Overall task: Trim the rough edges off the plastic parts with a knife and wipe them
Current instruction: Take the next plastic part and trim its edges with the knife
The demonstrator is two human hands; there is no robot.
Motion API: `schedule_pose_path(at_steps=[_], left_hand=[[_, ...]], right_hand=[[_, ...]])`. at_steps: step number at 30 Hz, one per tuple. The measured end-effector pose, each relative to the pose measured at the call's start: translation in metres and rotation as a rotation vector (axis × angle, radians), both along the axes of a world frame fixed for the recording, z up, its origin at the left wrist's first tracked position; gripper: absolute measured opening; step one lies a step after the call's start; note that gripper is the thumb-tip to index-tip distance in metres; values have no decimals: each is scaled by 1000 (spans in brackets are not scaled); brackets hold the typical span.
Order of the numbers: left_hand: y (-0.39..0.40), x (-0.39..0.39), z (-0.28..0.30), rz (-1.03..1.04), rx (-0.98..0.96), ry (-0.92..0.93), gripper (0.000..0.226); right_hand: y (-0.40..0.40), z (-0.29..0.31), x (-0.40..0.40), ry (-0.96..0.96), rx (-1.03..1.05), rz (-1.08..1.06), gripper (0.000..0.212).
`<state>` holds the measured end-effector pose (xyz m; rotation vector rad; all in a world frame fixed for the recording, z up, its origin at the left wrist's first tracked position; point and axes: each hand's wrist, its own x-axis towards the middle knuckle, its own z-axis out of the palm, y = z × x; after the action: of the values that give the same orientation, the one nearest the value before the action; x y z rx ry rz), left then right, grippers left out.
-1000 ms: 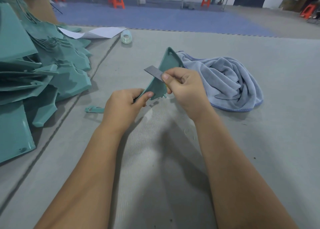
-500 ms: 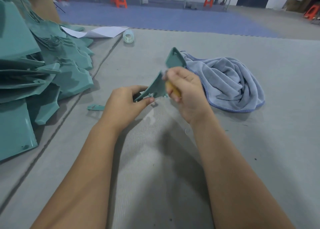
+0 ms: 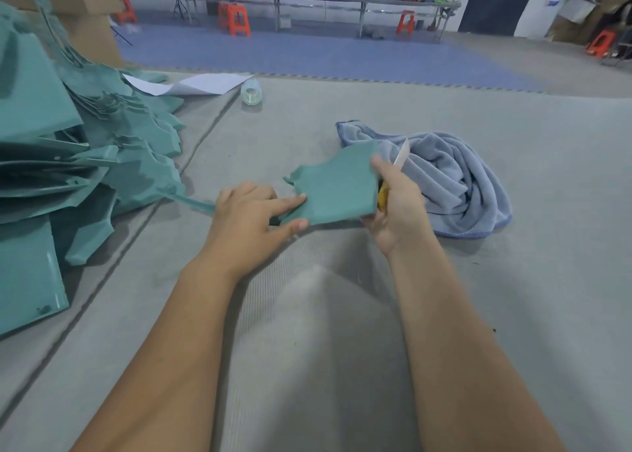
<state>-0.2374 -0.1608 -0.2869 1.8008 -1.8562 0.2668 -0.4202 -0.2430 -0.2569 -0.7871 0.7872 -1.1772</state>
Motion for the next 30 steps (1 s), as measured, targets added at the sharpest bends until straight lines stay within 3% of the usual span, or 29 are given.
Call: schedule_pose_path(at_steps=[2, 4, 6, 9, 11, 14, 15, 17, 20, 23, 26, 28, 30], left_hand=[[0, -1, -1, -6, 17, 2, 43], [-2, -3, -4, 16, -20, 15, 36], [-3, -5, -5, 76, -76, 42, 31], [-3, -7, 0, 138, -169, 220, 25], [-3, -7, 7, 80, -198, 657, 22], [1, -12, 25, -54, -53, 1609, 26], [2, -11, 28, -97, 37, 1790, 35], [3, -5, 26, -219, 193, 1970, 60], [4, -1, 25, -324, 257, 2044, 79], [3, -9, 22, -105, 208, 1830, 31], [-2, -16, 15, 12, 155, 1691, 37], [-4, -16, 15, -45, 53, 1717, 34], [-7, -13, 18, -103, -61, 1798, 25]], right_hand=[[2, -4, 0, 138, -22, -86, 11], [1, -3, -2, 158, -88, -178, 28], [-2, 2, -4, 175, -271, -352, 40], [1, 15, -3, 292, -659, -609, 39], [6, 17, 2, 403, -856, -632, 41], [12, 15, 9, 456, -859, -430, 48], [13, 13, 10, 429, -834, -306, 49], [15, 8, 14, 384, -765, -64, 47], [19, -2, 25, 434, -643, 155, 44], [21, -16, 37, 476, -502, 163, 41], [20, -27, 45, 616, -451, -42, 38], [16, -28, 42, 718, -477, -259, 38], [13, -27, 37, 647, -459, -328, 40]])
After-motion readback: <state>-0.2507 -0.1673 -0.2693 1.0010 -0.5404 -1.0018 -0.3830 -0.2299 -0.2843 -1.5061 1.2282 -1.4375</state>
